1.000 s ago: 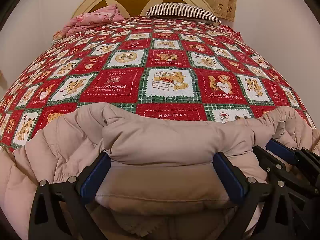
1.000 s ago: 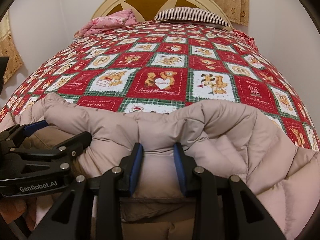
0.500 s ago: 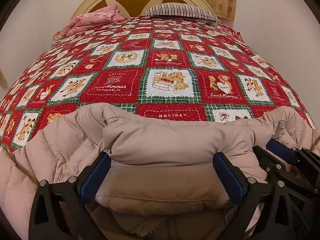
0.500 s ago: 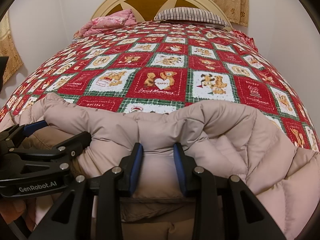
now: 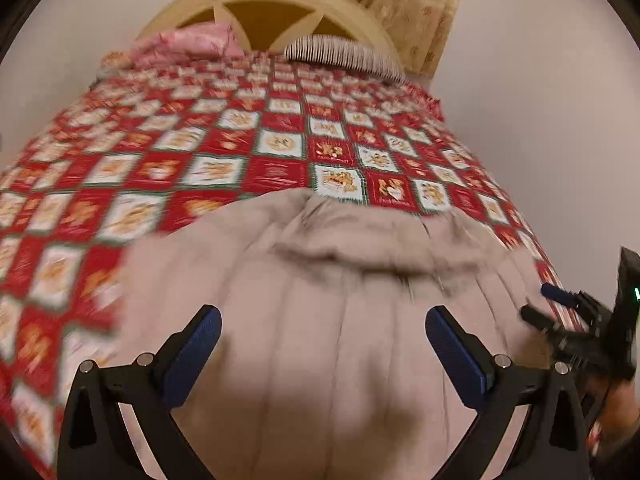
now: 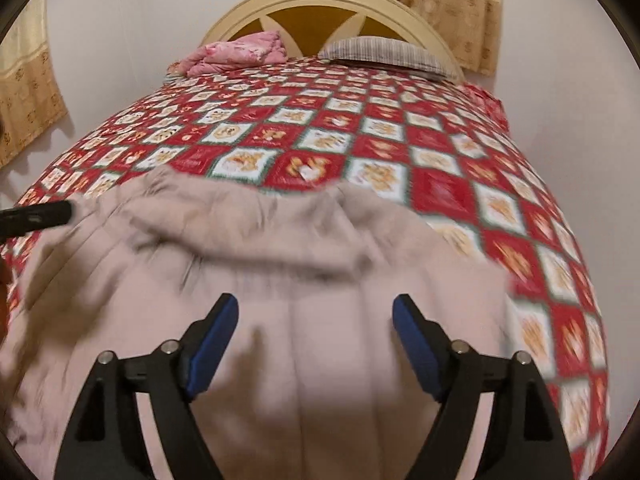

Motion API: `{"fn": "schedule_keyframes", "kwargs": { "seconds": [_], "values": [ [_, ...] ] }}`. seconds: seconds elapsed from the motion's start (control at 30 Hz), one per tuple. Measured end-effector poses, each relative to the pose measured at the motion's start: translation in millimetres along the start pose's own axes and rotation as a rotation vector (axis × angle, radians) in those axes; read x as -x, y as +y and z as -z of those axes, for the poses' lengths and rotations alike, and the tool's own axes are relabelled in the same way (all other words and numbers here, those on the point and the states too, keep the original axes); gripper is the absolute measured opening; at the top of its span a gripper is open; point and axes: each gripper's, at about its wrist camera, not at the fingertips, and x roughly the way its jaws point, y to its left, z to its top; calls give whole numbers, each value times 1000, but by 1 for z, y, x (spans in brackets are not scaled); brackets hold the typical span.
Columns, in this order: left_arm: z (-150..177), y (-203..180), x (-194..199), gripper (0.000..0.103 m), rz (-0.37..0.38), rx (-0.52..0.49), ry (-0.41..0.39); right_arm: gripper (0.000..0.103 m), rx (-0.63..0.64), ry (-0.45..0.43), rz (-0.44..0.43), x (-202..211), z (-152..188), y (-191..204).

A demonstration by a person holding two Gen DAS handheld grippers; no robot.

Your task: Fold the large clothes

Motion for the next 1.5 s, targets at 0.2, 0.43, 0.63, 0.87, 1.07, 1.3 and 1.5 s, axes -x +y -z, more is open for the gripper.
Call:
{"fn": "schedule_keyframes", "kwargs": {
  "seconds": [0.2, 0.43, 0.63, 0.87, 1.07, 1.3, 1.5],
  "values": [
    [104, 12, 117, 102, -5, -81, -112, 95, -85, 60, -8, 90, 92, -19],
    [214, 27, 142, 102, -2, -75, -27, 95, -270, 31, 61, 167, 190, -42],
    [266, 30, 123, 102, 80, -5, 74, 95, -387, 59, 11, 178, 246, -38],
    [273, 20, 121, 102, 78, -50, -20, 76, -410, 73, -94, 173, 277, -19],
    [273, 25, 135, 27, 155, -68, -36, 18, -476, 27, -184, 182, 278, -29],
    [250, 39, 212, 12, 317, -16, -150, 13, -515, -50, -352, 227, 279, -25],
    [228, 33, 292, 11, 524, -13, -245, 12, -446, -212, -462, 328, 261, -5]
  ]
}}
